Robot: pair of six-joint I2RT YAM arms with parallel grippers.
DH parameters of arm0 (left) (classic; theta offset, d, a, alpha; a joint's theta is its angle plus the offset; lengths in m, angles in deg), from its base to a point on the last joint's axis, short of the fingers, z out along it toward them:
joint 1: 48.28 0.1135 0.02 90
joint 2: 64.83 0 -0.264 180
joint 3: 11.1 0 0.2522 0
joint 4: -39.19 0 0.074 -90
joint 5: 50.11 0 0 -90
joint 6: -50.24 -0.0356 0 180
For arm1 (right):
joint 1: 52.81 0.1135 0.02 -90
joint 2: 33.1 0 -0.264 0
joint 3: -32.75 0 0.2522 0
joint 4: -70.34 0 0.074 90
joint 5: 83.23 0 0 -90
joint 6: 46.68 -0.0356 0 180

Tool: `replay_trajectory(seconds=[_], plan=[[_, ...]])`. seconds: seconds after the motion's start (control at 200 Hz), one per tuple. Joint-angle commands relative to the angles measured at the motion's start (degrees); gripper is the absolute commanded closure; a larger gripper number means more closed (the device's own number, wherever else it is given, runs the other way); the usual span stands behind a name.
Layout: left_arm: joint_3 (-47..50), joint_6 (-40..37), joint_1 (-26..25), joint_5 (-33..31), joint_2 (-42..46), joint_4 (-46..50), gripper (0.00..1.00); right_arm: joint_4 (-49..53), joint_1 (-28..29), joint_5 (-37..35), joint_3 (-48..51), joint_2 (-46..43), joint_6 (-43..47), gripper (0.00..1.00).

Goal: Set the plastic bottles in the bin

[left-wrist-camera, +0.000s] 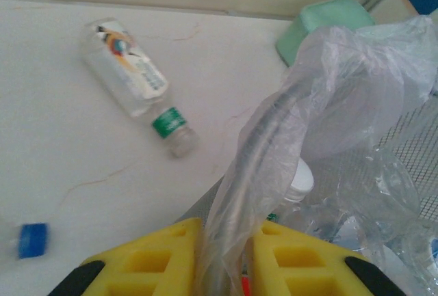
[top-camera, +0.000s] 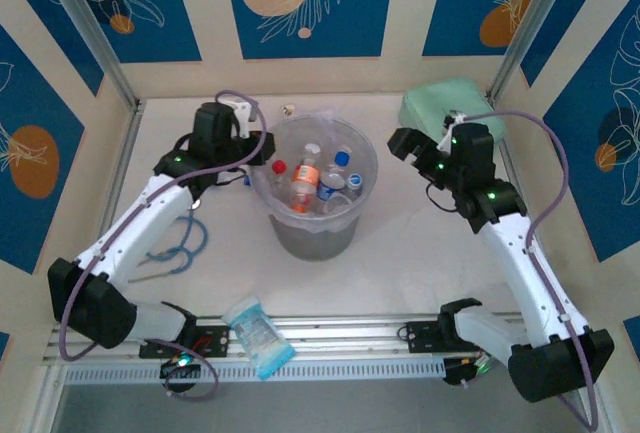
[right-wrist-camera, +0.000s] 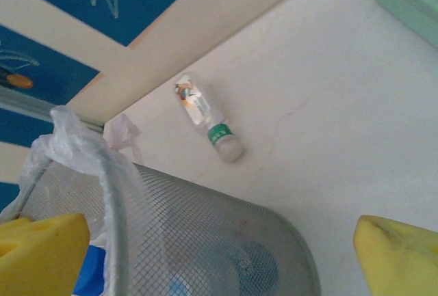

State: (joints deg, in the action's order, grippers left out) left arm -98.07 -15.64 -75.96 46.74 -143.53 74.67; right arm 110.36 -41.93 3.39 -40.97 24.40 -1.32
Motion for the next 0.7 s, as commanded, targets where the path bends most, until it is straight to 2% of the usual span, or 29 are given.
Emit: replay_trajectory(seconds=[0.0,0.265,0.415,0.555,0.59,0.695], plan=[[-0.65,2.76,-6.21,-0.6,-4.89,1.59,0.78,1.12,-4.38,5.1,1.34,-3.78,-2.2,0.01],[-8.59,3.04,-15.15,-4.7,-12.64,0.04,0.78,3.58,-10.52,0.2,4.66,-15.96,-0.26,0.01],[-12.11,2.95,-18.81,-4.64,-17.0,-0.93,0.78,6.84,-13.51,-1.19,3.97,-18.52,1.1,0.01],[-14.72,2.43,-20.09,-5.04,-18.37,-0.93,0.78,5.96,-15.33,0.65,4.6,-18.63,0.66,0.0],[-15.01,2.19,-20.08,-5.45,-18.05,-0.93,0.73,5.76,-15.61,1.14,4.76,-18.4,0.53,0.0],[-16.94,0.57,-20.01,-6.17,-16.7,1.1,0.39,4.9,-15.91,1.79,5.34,-17.81,-0.08,0.0]])
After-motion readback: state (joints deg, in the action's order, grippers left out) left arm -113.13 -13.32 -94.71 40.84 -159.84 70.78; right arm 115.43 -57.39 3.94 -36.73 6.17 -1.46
